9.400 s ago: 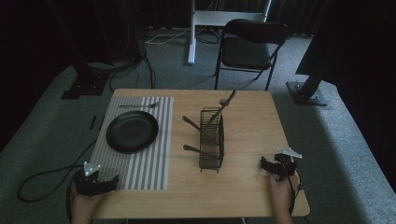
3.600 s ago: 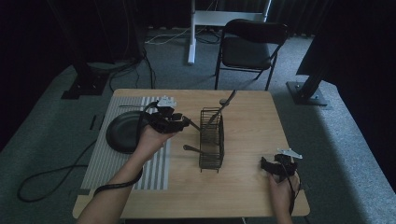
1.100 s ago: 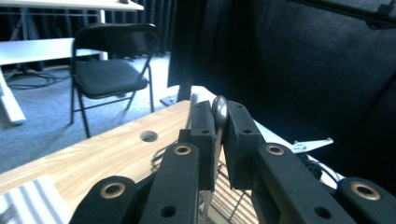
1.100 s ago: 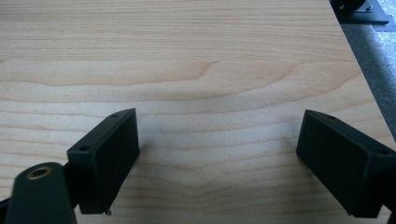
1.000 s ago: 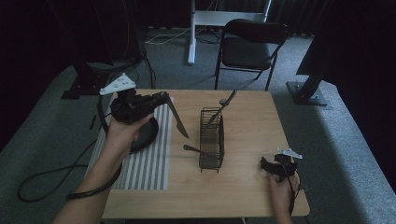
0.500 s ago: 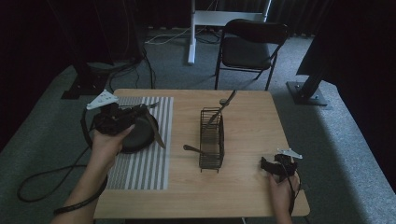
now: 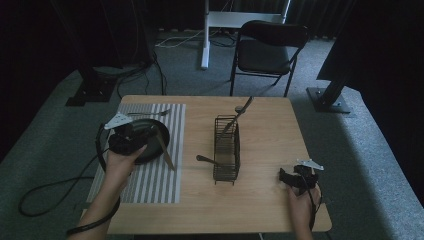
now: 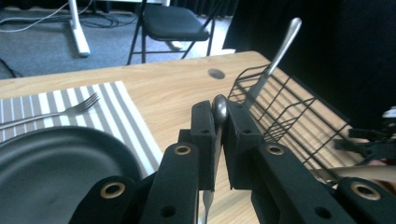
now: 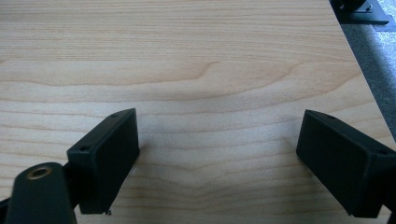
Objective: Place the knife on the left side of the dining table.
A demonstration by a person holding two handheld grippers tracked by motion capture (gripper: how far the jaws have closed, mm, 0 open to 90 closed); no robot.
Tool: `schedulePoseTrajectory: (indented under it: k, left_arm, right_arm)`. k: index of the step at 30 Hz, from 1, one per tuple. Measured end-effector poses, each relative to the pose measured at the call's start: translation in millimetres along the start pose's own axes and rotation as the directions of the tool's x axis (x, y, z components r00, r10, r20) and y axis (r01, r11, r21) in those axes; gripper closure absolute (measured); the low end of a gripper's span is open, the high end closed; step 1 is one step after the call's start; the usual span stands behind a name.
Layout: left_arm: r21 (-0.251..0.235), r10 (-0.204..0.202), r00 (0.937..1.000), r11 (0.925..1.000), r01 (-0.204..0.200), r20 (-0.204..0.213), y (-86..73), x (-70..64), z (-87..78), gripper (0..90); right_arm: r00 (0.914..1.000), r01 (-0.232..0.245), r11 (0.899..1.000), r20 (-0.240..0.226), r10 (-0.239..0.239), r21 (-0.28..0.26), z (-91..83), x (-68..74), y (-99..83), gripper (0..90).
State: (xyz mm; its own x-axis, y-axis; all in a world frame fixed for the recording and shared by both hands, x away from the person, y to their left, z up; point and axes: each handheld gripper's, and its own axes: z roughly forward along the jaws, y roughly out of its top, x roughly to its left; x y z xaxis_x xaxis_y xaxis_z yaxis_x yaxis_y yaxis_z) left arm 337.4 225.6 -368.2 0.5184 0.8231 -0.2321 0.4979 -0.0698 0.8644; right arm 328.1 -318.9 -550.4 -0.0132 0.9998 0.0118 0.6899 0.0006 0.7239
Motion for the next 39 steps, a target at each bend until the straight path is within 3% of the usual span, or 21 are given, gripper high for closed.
schedulePoseTrajectory:
  k: [7,14,16,18,26,28,32,39]
  left_arm:
    - [-0.019,-0.021,0.9997,0.9996,0.021,-0.012,-10.2,3.4,2.1,83.8]
    - [-0.020,-0.049,0.9986,0.9986,0.048,-0.023,-18.2,10.7,-10.8,83.6]
    - [-0.019,-0.057,0.9983,0.9982,0.057,-0.005,-24.6,17.6,-19.5,83.4]
    - [-0.021,-0.071,0.9974,0.9973,0.070,-0.016,-28.8,22.8,-24.4,82.7]
    - [-0.022,-0.133,0.9906,0.9910,0.132,-0.032,-47.0,43.9,-40.0,80.2]
    - [-0.018,-0.156,0.9870,0.9876,0.156,-0.036,-56.7,55.0,-46.2,79.3]
    - [-0.013,-0.171,0.9846,0.9853,0.170,-0.038,-67.2,66.9,-51.6,77.8]
    - [-0.027,-0.238,0.9710,0.9712,0.237,-0.026,-86.6,82.5,-57.3,77.6]
  right_arm:
    - [1.0000,-0.004,1.000,-0.001,0.004,-0.001,0.1,0.3,0.0,12.1]
    - [1.0000,-0.001,1.000,0.000,0.001,0.000,0.0,0.1,-0.1,12.1]
    - [1.0000,-0.001,1.000,0.000,0.001,0.000,0.1,0.1,-0.1,12.1]
    - [1.0000,-0.001,1.000,0.000,0.001,0.000,0.0,0.1,-0.1,12.1]
    - [1.0000,-0.001,1.000,0.000,0.001,0.000,0.0,0.1,-0.1,12.1]
    - [1.0000,-0.001,1.000,0.000,0.001,0.000,0.1,0.1,-0.1,12.1]
    - [1.0000,-0.001,1.000,0.000,0.001,0.000,0.1,0.1,-0.1,12.1]
    - [1.0000,-0.001,1.000,0.000,0.001,0.000,0.1,0.1,-0.1,12.1]
